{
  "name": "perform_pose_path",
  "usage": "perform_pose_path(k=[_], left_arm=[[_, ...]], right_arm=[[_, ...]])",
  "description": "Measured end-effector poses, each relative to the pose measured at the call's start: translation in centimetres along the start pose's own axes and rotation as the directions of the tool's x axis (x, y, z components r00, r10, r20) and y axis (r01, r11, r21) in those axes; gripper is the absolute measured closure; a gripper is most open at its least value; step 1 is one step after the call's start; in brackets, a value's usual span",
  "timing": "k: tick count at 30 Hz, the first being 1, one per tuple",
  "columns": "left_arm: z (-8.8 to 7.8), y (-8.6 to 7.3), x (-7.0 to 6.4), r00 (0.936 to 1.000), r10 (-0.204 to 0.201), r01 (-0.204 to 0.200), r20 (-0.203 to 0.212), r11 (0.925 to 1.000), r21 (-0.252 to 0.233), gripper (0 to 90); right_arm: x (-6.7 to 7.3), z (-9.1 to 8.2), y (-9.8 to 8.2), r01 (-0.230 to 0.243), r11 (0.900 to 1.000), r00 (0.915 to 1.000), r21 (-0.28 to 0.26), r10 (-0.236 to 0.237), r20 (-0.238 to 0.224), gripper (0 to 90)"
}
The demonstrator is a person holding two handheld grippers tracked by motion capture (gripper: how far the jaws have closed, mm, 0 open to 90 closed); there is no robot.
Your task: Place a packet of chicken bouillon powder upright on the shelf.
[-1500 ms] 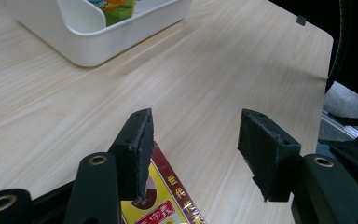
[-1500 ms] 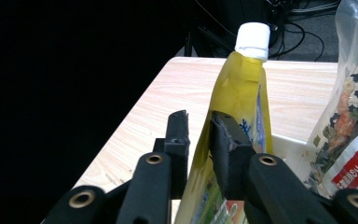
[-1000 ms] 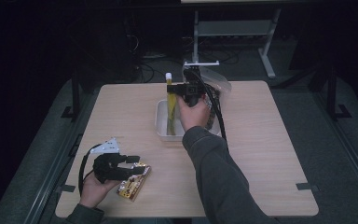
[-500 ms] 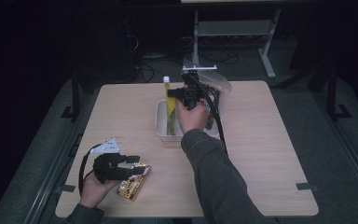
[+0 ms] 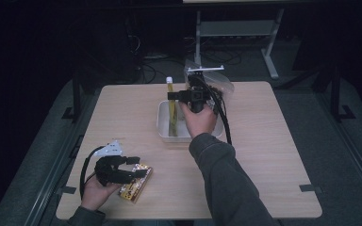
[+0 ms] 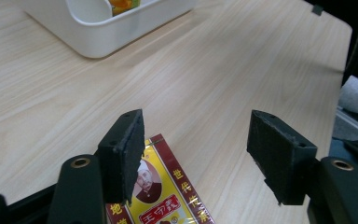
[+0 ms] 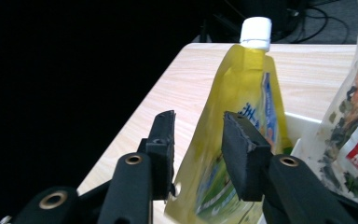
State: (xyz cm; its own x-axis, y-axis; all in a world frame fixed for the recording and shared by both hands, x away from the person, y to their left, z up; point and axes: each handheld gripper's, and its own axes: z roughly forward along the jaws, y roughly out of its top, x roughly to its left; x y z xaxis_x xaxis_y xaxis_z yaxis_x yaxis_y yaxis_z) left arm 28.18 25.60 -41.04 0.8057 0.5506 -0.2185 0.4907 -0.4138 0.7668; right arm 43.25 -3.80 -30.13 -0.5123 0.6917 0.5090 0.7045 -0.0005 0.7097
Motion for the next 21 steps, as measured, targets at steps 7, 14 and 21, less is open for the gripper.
perform_pose_path(k=[7, 14, 21], left_arm=[[0.2, -0.3, -0.7, 0.998, 0.013, -0.011, -0.062, 0.9996, 0.026, 27.9], [-0.3, -1.2, -1.1, 0.9927, 0.009, -0.004, -0.12, 0.9989, 0.046, 24.1], [-0.5, -2.1, -1.3, 0.9879, 0.017, -0.006, -0.154, 0.9973, 0.073, 21.6]], right_arm=[[-0.3, -1.6, -1.0, 0.009, 1.0, 0.9994, 0.015, -0.009, -0.033, 58.9], [-0.8, -2.5, -2.1, 0.01, 0.999, 0.9974, 0.036, -0.008, -0.072, 55.1], [-1.2, -3.1, -3.2, 0.007, 0.999, 0.9945, 0.05, -0.002, -0.105, 53.7]])
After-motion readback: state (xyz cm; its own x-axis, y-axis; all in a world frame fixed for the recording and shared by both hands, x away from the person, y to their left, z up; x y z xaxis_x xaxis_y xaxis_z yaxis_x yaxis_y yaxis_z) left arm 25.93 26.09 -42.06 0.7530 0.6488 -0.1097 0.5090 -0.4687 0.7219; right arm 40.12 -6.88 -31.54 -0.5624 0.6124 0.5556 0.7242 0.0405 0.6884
